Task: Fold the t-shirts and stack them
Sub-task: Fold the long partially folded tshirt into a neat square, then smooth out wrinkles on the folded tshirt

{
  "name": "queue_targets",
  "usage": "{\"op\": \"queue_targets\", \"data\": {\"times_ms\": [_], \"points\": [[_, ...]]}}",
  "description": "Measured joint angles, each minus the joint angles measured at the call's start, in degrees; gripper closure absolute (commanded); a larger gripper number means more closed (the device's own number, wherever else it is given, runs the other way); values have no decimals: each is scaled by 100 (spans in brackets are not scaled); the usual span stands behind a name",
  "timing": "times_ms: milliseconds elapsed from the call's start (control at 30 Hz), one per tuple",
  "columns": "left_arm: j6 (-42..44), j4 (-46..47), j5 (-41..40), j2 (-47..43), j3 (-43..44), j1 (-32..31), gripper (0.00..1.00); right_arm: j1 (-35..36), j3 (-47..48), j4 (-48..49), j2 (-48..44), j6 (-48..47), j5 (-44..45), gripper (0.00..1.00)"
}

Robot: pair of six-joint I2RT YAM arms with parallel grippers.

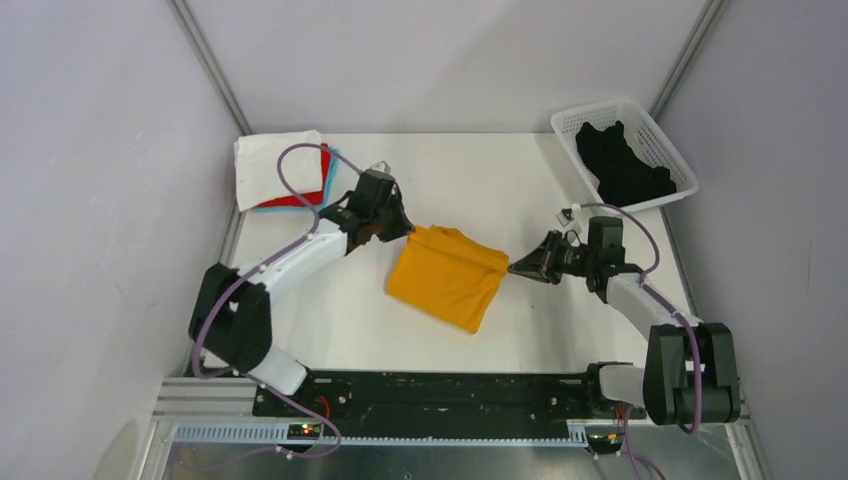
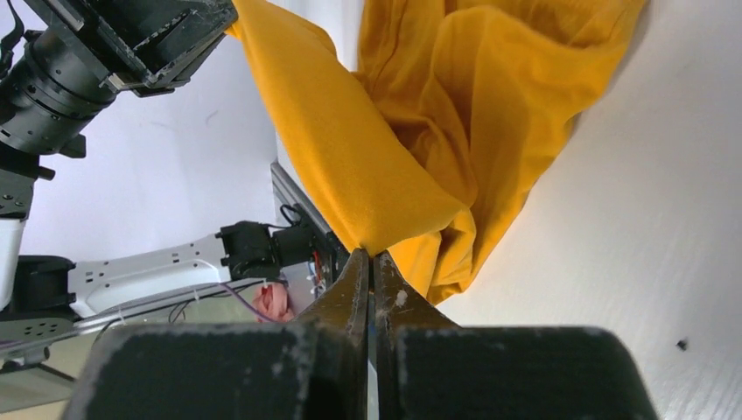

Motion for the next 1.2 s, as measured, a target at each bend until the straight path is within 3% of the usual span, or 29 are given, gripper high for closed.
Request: {"op": "queue_targets", "data": {"times_ms": [233, 300, 333, 367, 400, 433, 467, 500, 533, 600, 767, 933, 1067, 1200], "points": [[127, 2, 181, 903, 647, 127, 100, -79, 17, 748, 774, 210, 122, 100], [151, 4, 249, 1141, 793, 170, 99, -87, 22, 979, 1062, 297, 138, 93], [166, 4, 282, 1235, 848, 192, 90, -90, 24, 1108, 1207, 345, 140, 87], [173, 4, 313, 1344, 911, 219, 62, -101, 42, 1193, 1320, 389, 151, 80], [175, 2, 343, 1460, 973, 238, 45, -120, 83, 1285, 1464, 422, 157, 61], [245, 2, 352, 1541, 1010, 273, 13, -149, 138, 1325, 1574, 450, 177, 52], [278, 2, 352, 1622, 1058, 306, 7, -199, 232, 1338, 1696, 468, 203, 33], [306, -2, 361, 1700, 1113, 350, 2, -247, 345, 1346, 1799, 457, 245, 20], [323, 0, 372, 1755, 1163, 393, 1, -284, 461, 1344, 1858, 444, 304, 6], [378, -4, 431, 1786, 1231, 461, 1, -330, 621, 1353, 1845, 450, 450, 1], [538, 46, 785, 1744, 1311, 457, 0, -116, 737, 933, 1117, 243, 1064, 1], [728, 59, 1307, 1698, 1290, 232, 0, 769, 741, 632, 597, 101, 1628, 1], [789, 87, 1639, 1740, 1294, 125, 0, 1305, 748, 870, 730, 238, 1805, 1], [874, 118, 1755, 2120, 1491, 120, 0, 1460, 992, 1235, 1495, 431, 1899, 1]]}}
